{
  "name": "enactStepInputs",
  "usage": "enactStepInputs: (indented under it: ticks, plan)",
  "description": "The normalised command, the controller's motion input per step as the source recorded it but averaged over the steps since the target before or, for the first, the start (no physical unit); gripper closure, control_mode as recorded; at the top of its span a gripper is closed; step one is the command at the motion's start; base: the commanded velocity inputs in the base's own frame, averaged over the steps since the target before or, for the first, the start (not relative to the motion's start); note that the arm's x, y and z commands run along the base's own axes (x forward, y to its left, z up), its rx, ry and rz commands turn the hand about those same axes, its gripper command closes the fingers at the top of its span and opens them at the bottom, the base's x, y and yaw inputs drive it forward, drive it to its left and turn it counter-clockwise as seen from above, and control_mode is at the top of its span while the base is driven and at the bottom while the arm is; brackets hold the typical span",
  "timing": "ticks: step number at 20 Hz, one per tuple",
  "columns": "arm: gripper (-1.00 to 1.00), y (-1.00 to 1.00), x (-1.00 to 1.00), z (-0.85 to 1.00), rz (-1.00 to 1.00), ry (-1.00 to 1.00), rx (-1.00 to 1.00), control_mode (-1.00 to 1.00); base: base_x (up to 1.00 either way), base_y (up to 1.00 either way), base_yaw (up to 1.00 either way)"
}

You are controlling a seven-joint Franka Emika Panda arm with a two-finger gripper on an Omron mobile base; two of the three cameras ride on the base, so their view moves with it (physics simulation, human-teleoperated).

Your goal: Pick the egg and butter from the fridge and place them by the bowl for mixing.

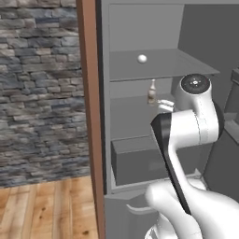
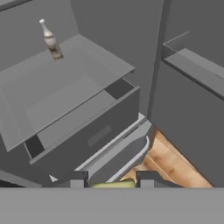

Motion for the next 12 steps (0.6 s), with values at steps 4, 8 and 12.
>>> enactStepInputs:
  ticks: [4,8,12]
  plan:
    - [1.00,0.00,0.00,0.00,0.00,0.00,0.00,1.00,-0.46,0.24,-0.20]
    - [1.00,0.00,0.00,0.00,0.00,0.00,0.00,1.00,-0.50,0.38,-0.44]
    - [1.00,0.00,0.00,0.00,0.00,0.00,0.00,1.00,-0.63,0.35,-0.46]
